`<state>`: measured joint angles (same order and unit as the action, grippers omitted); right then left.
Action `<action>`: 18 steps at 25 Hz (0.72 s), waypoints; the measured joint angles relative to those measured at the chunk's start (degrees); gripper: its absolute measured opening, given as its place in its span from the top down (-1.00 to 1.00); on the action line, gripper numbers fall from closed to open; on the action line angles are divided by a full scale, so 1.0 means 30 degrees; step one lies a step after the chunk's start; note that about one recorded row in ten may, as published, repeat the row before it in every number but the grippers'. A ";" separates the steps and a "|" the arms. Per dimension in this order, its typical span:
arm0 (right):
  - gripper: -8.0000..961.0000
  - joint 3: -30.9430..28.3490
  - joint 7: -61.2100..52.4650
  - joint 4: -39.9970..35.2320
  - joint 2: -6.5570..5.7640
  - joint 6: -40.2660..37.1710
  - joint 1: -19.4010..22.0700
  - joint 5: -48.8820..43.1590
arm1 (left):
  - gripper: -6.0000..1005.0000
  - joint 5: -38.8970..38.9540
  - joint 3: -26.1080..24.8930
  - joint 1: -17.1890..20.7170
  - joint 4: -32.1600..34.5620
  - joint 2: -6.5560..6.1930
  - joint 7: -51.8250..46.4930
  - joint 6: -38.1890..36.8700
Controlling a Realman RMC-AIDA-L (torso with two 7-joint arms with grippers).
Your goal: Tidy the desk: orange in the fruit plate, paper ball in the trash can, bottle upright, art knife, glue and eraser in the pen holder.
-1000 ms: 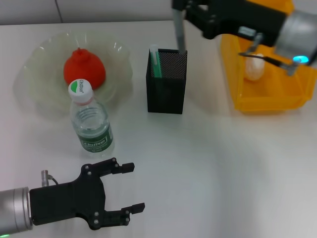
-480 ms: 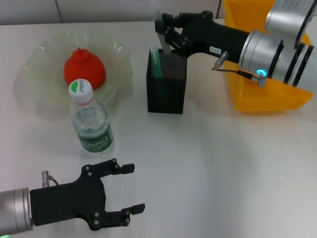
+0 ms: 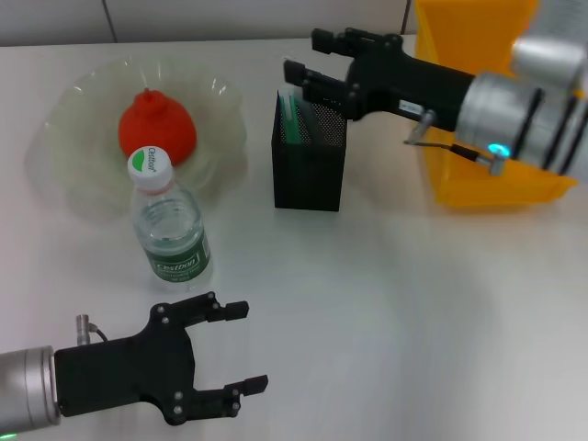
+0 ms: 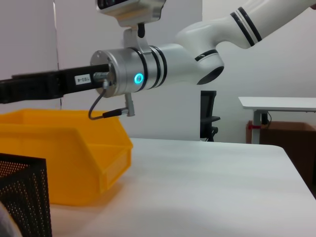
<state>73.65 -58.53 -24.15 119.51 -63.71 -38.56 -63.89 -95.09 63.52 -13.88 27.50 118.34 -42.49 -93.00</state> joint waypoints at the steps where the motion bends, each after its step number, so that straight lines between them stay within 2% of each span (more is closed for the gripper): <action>1: -0.02 -0.0004 -0.0332 -0.0686 -0.0086 -0.1376 0.0934 -0.0048 | -0.60 0.0001 -0.0012 -0.0002 0.0000 -0.0026 -0.0044 -0.0051; 2: -0.09 -0.0004 -0.0451 -0.1297 -0.0134 -0.2221 0.1662 -0.0135 | -0.60 0.0001 -0.0015 -0.0001 0.0000 -0.0039 -0.0061 -0.0067; 3: -0.17 -0.0004 -0.0451 -0.1297 -0.0134 -0.2221 0.1662 -0.0135 | -0.60 0.0001 -0.0015 -0.0001 0.0000 -0.0039 -0.0061 -0.0067; 5: -0.33 -0.0049 -0.0581 -0.2609 -0.0225 -0.3607 0.3237 -0.0585 | -0.60 0.0001 -0.0024 0.0022 0.0008 -0.0091 -0.0127 -0.0152; 6: -0.41 -0.0136 -0.0621 -0.3944 -0.0283 -0.4590 0.4919 -0.1518 | -0.60 0.0003 -0.0026 0.0034 0.0023 -0.0097 -0.0136 -0.0167; 7: -0.49 -0.0136 -0.0621 -0.3944 -0.0283 -0.4590 0.4919 -0.1518 | -0.60 0.0000 -0.0036 0.0061 0.0036 -0.0122 -0.0146 -0.0178; 8: -0.56 -0.0176 -0.0619 -0.4530 -0.0306 -0.5049 0.5711 -0.2109 | -0.60 0.0001 -0.0039 0.0077 0.0059 -0.0134 -0.0163 -0.0186; 10: -0.61 -0.0258 -0.0585 -0.5183 -0.0405 -0.5791 0.6836 -0.3376 | -0.60 0.0000 -0.0071 0.0144 0.0118 -0.0206 -0.0266 -0.0197; 11: -0.63 -0.0470 -0.0223 -0.5381 -0.0542 -0.6649 0.7638 -0.5137 | -0.60 -0.0001 -0.0086 0.0171 0.0141 -0.0286 -0.0379 -0.0232; 14: -0.70 -0.0995 0.0576 -0.5191 -0.0580 -0.7639 0.8129 -0.6954 | -0.60 0.0000 -0.0098 0.0182 0.0146 -0.0328 -0.0429 -0.0287; 16: -0.74 -0.1607 0.2291 -0.4495 -0.0430 -0.8924 0.8533 -0.8790 | -0.60 -0.0002 -0.0114 0.0198 0.0148 -0.0344 -0.0455 -0.0308; 18: -0.74 -0.1672 0.2972 -0.4138 -0.0359 -0.9272 0.8599 -0.9083 | -0.60 -0.0001 -0.0115 0.0199 0.0149 -0.0355 -0.0527 -0.0314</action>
<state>68.64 -49.61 -36.56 118.43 -91.52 -12.76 -91.14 -95.10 63.18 -13.28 27.95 117.27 -44.07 -93.94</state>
